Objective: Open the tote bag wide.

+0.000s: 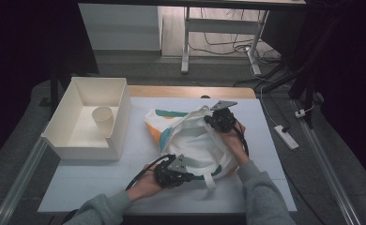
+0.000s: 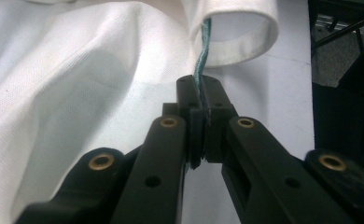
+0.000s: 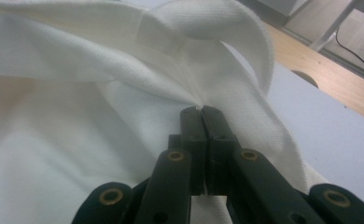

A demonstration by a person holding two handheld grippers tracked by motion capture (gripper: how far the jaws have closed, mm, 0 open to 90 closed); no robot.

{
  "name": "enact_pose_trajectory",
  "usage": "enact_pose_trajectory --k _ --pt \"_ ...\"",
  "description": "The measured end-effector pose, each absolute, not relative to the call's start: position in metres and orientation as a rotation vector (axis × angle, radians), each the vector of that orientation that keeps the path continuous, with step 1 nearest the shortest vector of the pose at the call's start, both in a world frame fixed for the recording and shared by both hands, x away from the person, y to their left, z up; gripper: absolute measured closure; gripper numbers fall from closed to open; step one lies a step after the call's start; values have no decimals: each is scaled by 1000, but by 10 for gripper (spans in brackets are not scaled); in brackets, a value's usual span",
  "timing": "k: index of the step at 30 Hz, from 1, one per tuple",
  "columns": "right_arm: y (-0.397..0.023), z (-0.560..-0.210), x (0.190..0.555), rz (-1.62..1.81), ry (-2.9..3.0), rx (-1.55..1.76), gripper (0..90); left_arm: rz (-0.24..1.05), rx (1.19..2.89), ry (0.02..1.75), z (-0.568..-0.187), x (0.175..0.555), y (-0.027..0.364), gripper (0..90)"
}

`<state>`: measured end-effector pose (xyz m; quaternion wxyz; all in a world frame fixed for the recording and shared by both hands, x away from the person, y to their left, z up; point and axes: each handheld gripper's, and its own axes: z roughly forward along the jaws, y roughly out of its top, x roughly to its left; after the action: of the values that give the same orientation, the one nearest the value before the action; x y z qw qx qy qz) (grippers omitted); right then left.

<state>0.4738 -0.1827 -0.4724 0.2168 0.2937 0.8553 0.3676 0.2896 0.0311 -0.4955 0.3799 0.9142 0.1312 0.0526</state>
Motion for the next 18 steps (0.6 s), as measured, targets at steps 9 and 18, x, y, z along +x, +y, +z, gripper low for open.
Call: enact_pose_trajectory --k 9,18 --pt "-178 -504 488 889 2406 835 884 138 2347 332 -498 292 28 877" --pt "-183 -502 488 958 2409 856 870 147 2336 341 -497 291 28 832"
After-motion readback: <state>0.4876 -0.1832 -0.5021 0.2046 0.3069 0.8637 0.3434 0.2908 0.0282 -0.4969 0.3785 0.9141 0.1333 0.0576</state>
